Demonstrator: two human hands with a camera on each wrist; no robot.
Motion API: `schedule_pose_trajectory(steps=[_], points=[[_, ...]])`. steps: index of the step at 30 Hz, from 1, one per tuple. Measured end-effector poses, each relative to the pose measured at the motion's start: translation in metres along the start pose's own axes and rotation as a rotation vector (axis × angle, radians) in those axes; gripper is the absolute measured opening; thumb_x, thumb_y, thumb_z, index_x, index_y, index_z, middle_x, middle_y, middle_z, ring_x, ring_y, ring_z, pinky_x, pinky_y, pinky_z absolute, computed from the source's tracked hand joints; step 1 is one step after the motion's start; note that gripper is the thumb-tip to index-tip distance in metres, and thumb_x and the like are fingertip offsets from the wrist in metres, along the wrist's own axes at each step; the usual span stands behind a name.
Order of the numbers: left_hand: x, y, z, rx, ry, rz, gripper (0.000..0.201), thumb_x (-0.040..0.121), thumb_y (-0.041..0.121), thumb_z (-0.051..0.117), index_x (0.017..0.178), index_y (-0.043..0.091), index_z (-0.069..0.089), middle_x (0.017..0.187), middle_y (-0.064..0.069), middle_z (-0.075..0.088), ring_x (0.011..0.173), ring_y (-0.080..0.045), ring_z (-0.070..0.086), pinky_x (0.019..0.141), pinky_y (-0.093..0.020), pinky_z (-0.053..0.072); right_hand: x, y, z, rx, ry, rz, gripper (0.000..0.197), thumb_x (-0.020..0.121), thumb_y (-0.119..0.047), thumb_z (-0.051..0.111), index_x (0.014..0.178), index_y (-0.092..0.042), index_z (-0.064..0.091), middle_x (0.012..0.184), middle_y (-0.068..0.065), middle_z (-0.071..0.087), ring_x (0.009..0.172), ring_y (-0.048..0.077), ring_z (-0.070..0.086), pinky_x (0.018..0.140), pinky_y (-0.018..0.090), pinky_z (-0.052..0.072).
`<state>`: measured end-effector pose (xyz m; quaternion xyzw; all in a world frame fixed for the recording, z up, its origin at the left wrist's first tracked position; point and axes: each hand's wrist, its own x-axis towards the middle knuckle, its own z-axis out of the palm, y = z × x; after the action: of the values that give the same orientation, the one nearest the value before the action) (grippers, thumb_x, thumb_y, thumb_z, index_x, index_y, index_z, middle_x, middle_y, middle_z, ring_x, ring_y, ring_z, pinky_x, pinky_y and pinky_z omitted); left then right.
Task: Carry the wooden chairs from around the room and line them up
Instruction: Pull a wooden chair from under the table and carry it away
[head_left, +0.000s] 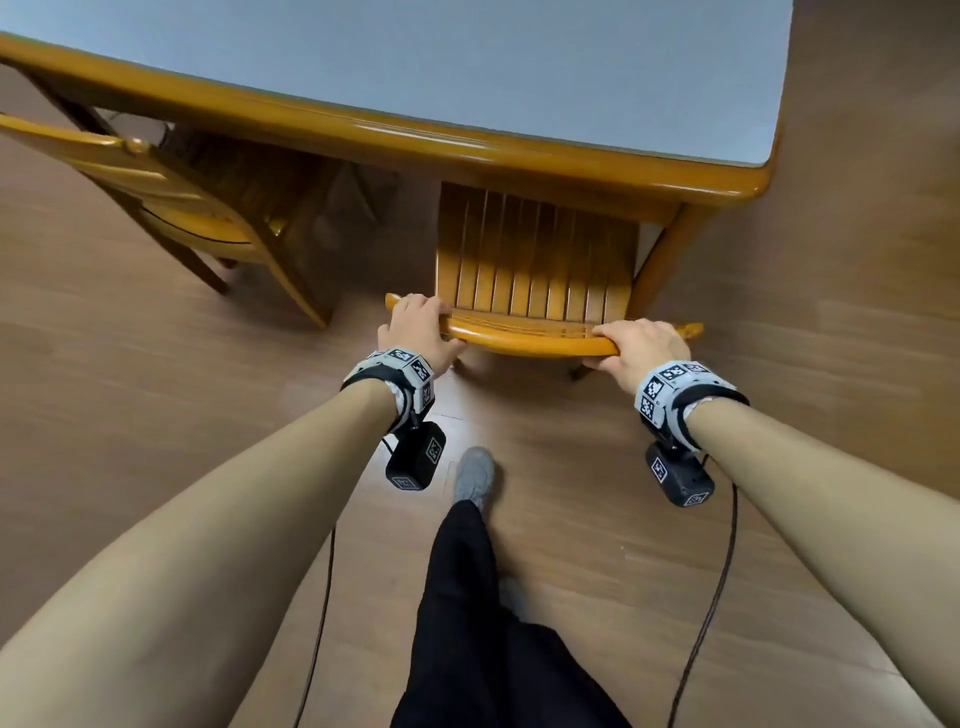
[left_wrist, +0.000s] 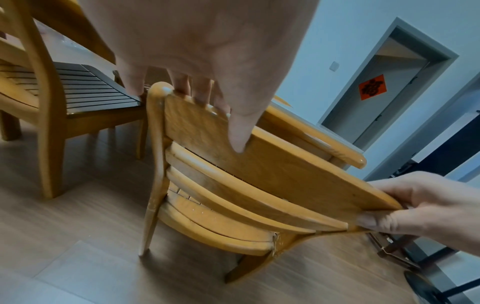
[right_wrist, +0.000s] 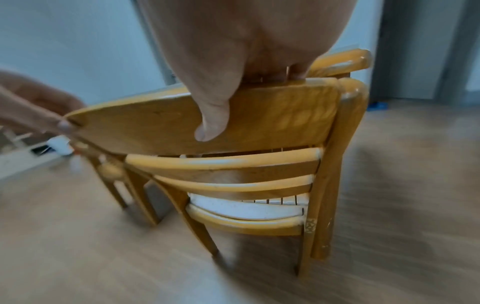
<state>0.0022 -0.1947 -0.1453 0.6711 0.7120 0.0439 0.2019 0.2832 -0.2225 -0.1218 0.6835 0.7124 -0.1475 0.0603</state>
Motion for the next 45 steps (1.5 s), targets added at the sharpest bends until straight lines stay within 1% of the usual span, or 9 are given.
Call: schedule_pose_trajectory(steps=[2, 5, 10, 13, 17, 25, 34, 40, 45], points=[[-0.021, -0.003, 0.009, 0.033, 0.012, -0.004, 0.047, 0.08, 0.047, 0.069, 0.121, 0.026, 0.058, 0.122, 0.001, 0.053, 0.121, -0.021, 0.046, 0.099, -0.047, 0.044, -0.018, 0.002, 0.008, -0.033, -0.017, -0.033, 0.022, 0.092, -0.049, 0.063, 0.105, -0.034, 0.069, 0.102, -0.004, 0.07, 0.096, 0.025, 0.061, 0.085, 0.037, 0.048], [-0.057, -0.008, 0.023, 0.065, 0.02, 0.027, 0.048, 0.08, 0.049, 0.07, 0.118, 0.022, 0.059, 0.122, -0.002, 0.057, 0.12, -0.025, 0.048, 0.101, -0.045, 0.042, -0.047, 0.003, 0.019, -0.042, -0.035, -0.054, 0.025, 0.092, -0.044, 0.065, 0.113, -0.032, 0.069, 0.111, -0.001, 0.07, 0.104, 0.027, 0.061, 0.093, 0.039, 0.049], [-0.114, -0.002, 0.036, 0.064, -0.016, 0.058, 0.049, 0.081, 0.048, 0.074, 0.116, 0.017, 0.059, 0.126, -0.005, 0.06, 0.131, -0.029, 0.041, 0.104, -0.041, 0.037, -0.093, 0.015, 0.031, -0.071, -0.069, -0.053, 0.038, 0.091, -0.036, 0.067, 0.129, -0.03, 0.064, 0.125, 0.003, 0.066, 0.117, 0.03, 0.057, 0.102, 0.042, 0.044], [-0.146, 0.006, 0.042, 0.075, -0.033, 0.035, 0.051, 0.08, 0.052, 0.073, 0.115, 0.018, 0.06, 0.116, -0.004, 0.063, 0.114, -0.025, 0.052, 0.095, -0.038, 0.04, -0.12, 0.023, 0.034, -0.081, -0.093, -0.062, 0.045, 0.092, -0.033, 0.067, 0.136, -0.031, 0.058, 0.131, 0.002, 0.063, 0.121, 0.029, 0.055, 0.104, 0.041, 0.042], [-0.191, 0.018, 0.055, 0.064, -0.023, 0.005, 0.048, 0.078, 0.052, 0.076, 0.11, 0.018, 0.062, 0.108, -0.003, 0.065, 0.1, -0.023, 0.057, 0.088, -0.037, 0.046, -0.159, 0.036, 0.04, -0.108, -0.092, -0.103, 0.043, 0.095, -0.03, 0.065, 0.137, -0.029, 0.058, 0.133, 0.0, 0.062, 0.122, 0.027, 0.054, 0.103, 0.039, 0.04], [-0.295, 0.045, 0.113, 0.009, 0.032, -0.084, 0.048, 0.073, 0.052, 0.079, 0.106, 0.02, 0.063, 0.105, -0.001, 0.064, 0.098, -0.022, 0.056, 0.083, -0.036, 0.048, -0.239, 0.087, 0.07, -0.169, -0.073, -0.227, 0.039, 0.092, -0.025, 0.065, 0.131, -0.029, 0.061, 0.126, -0.001, 0.067, 0.117, 0.026, 0.058, 0.102, 0.04, 0.042], [-0.406, 0.115, 0.17, 0.01, 0.059, -0.222, 0.046, 0.074, 0.054, 0.077, 0.105, 0.023, 0.061, 0.11, -0.002, 0.063, 0.103, -0.025, 0.053, 0.089, -0.038, 0.043, -0.307, 0.163, 0.097, -0.245, -0.07, -0.368, 0.045, 0.088, -0.023, 0.071, 0.131, -0.027, 0.062, 0.129, -0.004, 0.066, 0.121, 0.024, 0.058, 0.102, 0.041, 0.044], [-0.453, 0.176, 0.197, -0.043, 0.1, -0.324, 0.046, 0.075, 0.052, 0.077, 0.106, 0.022, 0.061, 0.111, -0.003, 0.062, 0.104, -0.025, 0.052, 0.089, -0.038, 0.044, -0.328, 0.221, 0.084, -0.266, -0.071, -0.473, 0.035, 0.087, -0.025, 0.071, 0.121, -0.028, 0.065, 0.118, -0.004, 0.069, 0.113, 0.024, 0.062, 0.097, 0.04, 0.047], [-0.489, 0.244, 0.223, -0.102, 0.104, -0.444, 0.046, 0.075, 0.052, 0.077, 0.108, 0.024, 0.061, 0.111, 0.0, 0.061, 0.106, -0.022, 0.05, 0.086, -0.037, 0.045, -0.336, 0.282, 0.072, -0.301, -0.099, -0.572, 0.036, 0.09, -0.024, 0.069, 0.125, -0.027, 0.064, 0.123, -0.003, 0.068, 0.117, 0.025, 0.06, 0.101, 0.041, 0.044]])
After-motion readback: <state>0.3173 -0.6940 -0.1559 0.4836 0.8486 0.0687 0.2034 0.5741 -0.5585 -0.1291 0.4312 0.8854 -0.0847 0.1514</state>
